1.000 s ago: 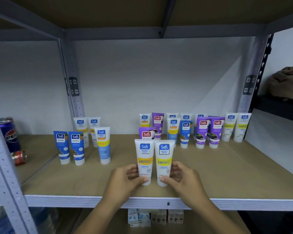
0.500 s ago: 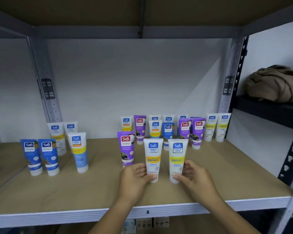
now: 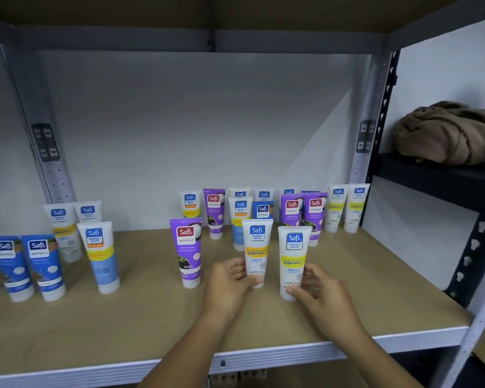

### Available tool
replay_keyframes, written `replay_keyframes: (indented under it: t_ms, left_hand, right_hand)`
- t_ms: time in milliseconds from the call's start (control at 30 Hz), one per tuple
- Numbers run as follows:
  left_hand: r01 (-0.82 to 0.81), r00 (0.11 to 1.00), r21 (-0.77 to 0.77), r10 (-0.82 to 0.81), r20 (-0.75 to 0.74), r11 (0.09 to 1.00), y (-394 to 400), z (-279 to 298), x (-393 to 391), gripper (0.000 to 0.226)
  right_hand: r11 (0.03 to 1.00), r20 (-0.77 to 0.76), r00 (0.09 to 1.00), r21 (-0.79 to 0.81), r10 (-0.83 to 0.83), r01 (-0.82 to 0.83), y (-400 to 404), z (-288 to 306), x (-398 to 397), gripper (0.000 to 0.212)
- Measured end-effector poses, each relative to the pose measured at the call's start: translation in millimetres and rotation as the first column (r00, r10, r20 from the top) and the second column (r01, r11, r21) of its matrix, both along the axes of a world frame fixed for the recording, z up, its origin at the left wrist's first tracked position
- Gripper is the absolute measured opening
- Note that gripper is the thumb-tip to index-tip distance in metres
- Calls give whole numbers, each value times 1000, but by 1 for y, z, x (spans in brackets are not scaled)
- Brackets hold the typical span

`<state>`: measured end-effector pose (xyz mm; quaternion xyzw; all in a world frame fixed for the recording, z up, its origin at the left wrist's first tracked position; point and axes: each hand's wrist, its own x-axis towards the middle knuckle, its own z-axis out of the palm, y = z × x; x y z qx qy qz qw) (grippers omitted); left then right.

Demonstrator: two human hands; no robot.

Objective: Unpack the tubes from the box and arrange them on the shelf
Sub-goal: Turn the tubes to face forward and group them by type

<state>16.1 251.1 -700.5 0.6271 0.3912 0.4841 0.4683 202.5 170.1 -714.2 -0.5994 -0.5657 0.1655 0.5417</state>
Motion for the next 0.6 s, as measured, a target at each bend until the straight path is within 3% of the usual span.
replay_keyframes:
  t_ms: [600]
  left_hand:
    - [-11, 1000, 54, 13, -25, 999, 9, -3, 9, 42]
  right_hand:
    - [999, -34, 999, 37, 6, -5, -4, -3, -4, 40]
